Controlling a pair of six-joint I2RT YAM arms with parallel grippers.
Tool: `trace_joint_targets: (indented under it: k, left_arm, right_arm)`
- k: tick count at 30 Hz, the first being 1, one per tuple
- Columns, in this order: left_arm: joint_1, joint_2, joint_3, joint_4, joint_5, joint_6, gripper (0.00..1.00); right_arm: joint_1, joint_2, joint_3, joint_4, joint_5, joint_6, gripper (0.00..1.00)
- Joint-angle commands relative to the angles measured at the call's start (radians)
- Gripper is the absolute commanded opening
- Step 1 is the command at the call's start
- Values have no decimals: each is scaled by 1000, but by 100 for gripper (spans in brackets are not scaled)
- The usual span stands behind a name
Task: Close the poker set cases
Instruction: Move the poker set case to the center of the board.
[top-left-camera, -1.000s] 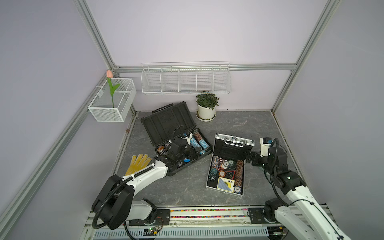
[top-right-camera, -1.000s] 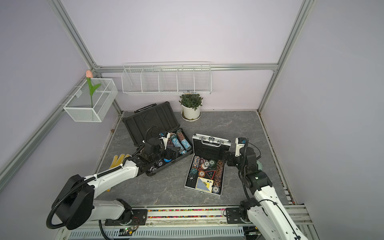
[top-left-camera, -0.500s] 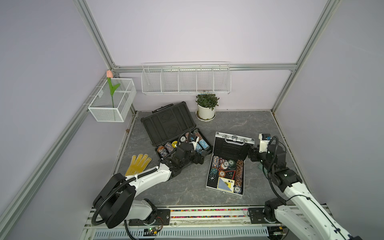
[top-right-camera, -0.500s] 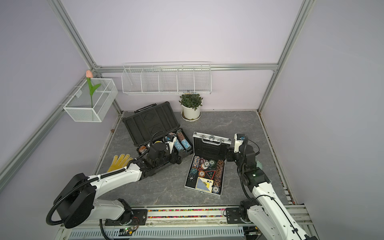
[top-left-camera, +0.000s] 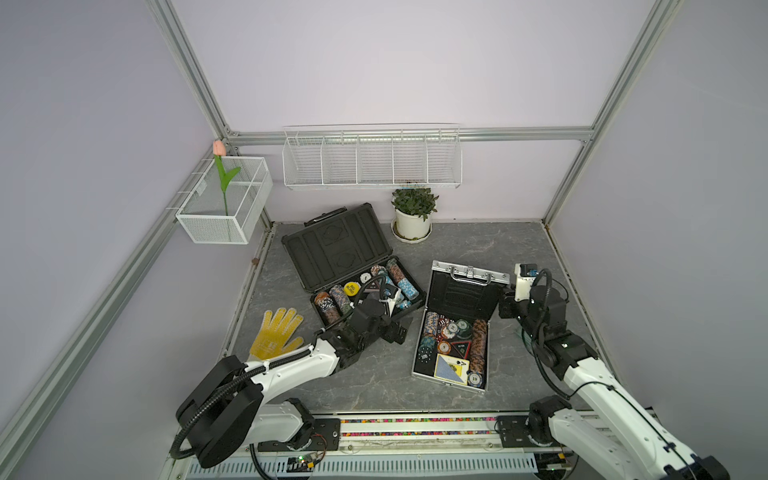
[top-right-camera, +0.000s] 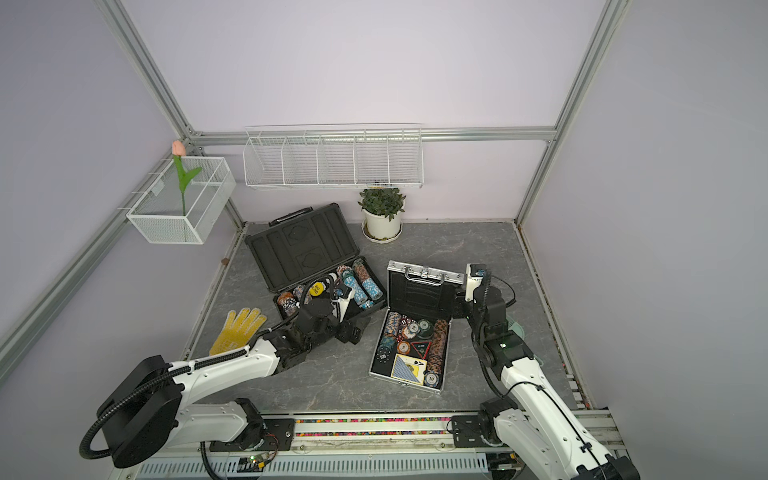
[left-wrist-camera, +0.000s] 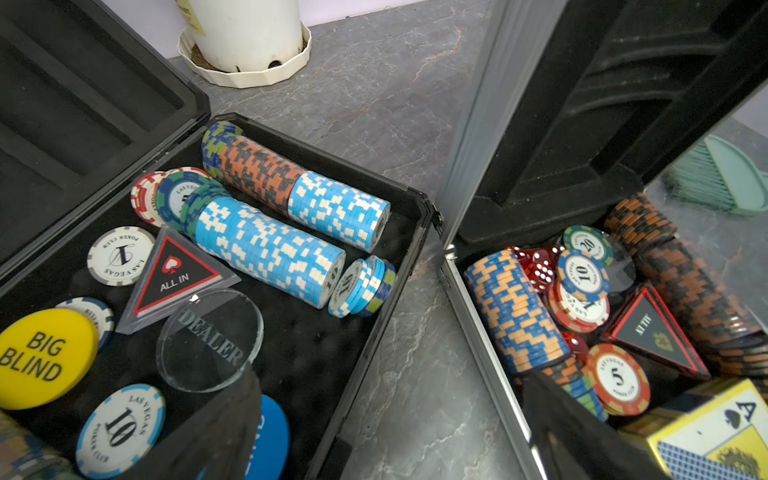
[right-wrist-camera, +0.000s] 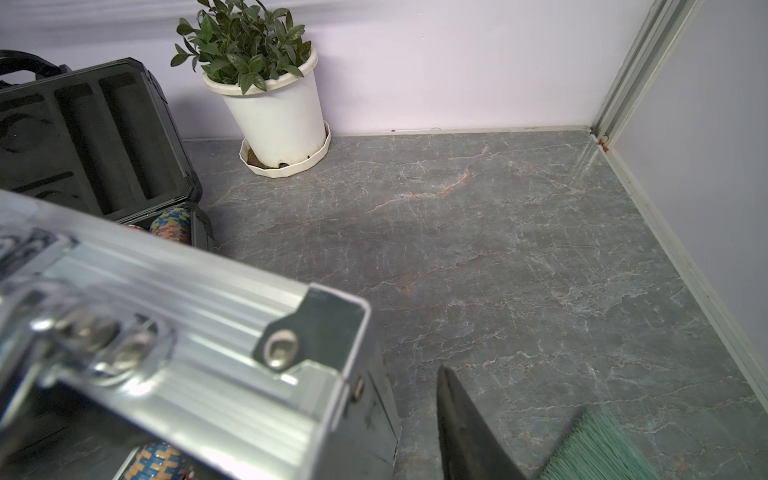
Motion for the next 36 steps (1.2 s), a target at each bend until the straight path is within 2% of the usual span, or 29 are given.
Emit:
trace_joint_targets:
  k: [1,11,18,27,36]
  left_arm:
    - [-27,8,6,-34,-38,37,100]
    - [-31,68,40,-5,-44,36,100]
    - [-31,88,61,-11,-47,39,100]
    - [-31,132,109,-44,-14,49,100]
    - [-64,248,213,-63,27,108,100]
  right_arm:
    - [0,2,-10,93,79,-14,37]
    - [2,75,30,227,204,-88,27]
    - [-20,166,86,317,260,-152,27]
    - [-183,293,167,414,143,-130,25]
    - [-261,506,279,519,57,-125,25]
